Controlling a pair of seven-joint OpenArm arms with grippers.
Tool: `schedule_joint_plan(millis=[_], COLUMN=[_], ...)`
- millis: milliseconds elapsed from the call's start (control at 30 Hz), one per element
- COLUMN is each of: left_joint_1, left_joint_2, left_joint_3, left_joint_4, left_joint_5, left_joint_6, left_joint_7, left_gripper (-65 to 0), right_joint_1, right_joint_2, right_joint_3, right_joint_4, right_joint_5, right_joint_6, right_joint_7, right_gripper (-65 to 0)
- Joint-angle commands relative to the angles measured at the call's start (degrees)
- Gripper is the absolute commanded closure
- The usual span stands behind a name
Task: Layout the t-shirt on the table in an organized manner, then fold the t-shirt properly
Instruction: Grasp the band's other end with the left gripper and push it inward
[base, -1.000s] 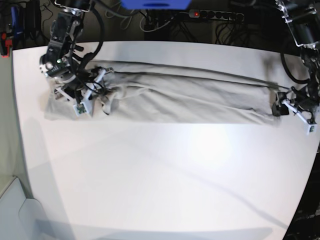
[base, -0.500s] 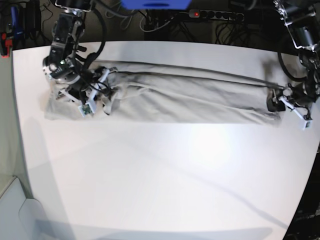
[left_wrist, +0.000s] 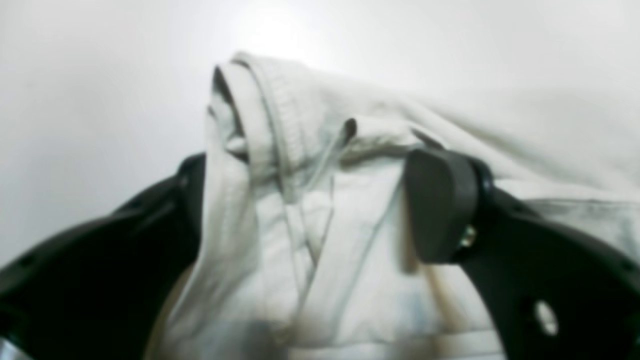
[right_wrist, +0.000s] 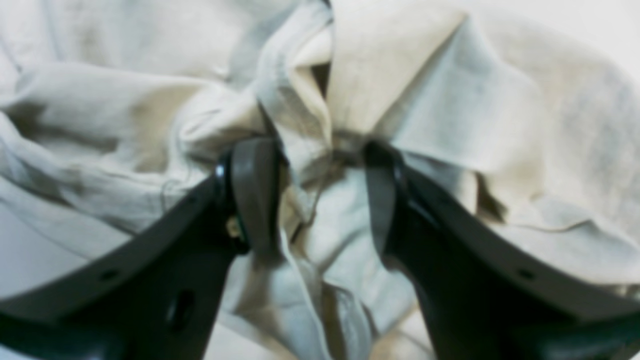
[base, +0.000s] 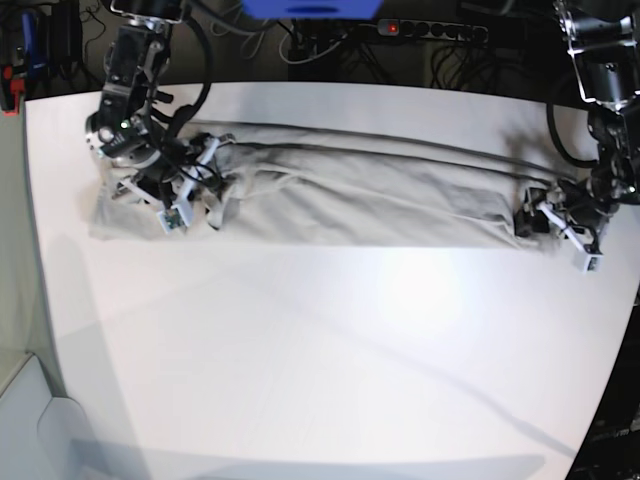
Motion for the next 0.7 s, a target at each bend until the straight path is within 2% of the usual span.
schedule_joint_plan(millis=[0,167,200,267,367,500,567,667], left_joint_1=[0.7,0.9,0.9,0.9,1.3,2.6,3.0,3.9], left_joint_2=[0.3,1.3,1.5,1.7,1.8,2.0,3.3,5.7], left_joint_3=[1.2,2.0,2.0,1.9,1.8,1.7,1.4,-5.2], left_joint_4=[-0.3,-0.4,-0.4,0.1,2.2,10.7,16.7,23.6], left_joint_5=[0.7,0.7,0.7,0.7,0.6,0.6,0.8,1.3], left_joint_6=[-0.5,-0.5,-0.5,-0.5,-0.5,-0.1,0.2,0.4], left_joint_7=[4.1,4.2,4.2,5.3,6.8,9.2,10.9,14.4], left_gripper=[-43.4,-2.2,0.0,-2.1,0.0,-0.3,-0.3,0.0], right_joint_1=[0.6,0.7,0.7,1.1,1.4,1.4,1.4,1.4], right_joint_2=[0.1,0.1,0.1,0.1,0.1,0.1,0.1,0.1], right_joint_3=[0.0,0.0,0.0,0.0,0.0,-0.1,-0.1,-0.1], right_joint_4=[1.0,1.0,1.0,1.0,1.0,1.0,1.0,1.0], right_joint_5=[0.6,0.6,0.6,0.6,0.6,0.6,0.6,0.6], right_joint_6=[-0.2,-0.2,-0.2,-0.2,-0.2,-0.2,-0.2,-0.2], right_joint_7=[0.8,0.8,0.8,0.8,0.7,0.7,0.7,0.7], right_gripper=[-29.4,-29.4,-29.4,-29.4,-29.4,-29.4,-29.4,-29.4])
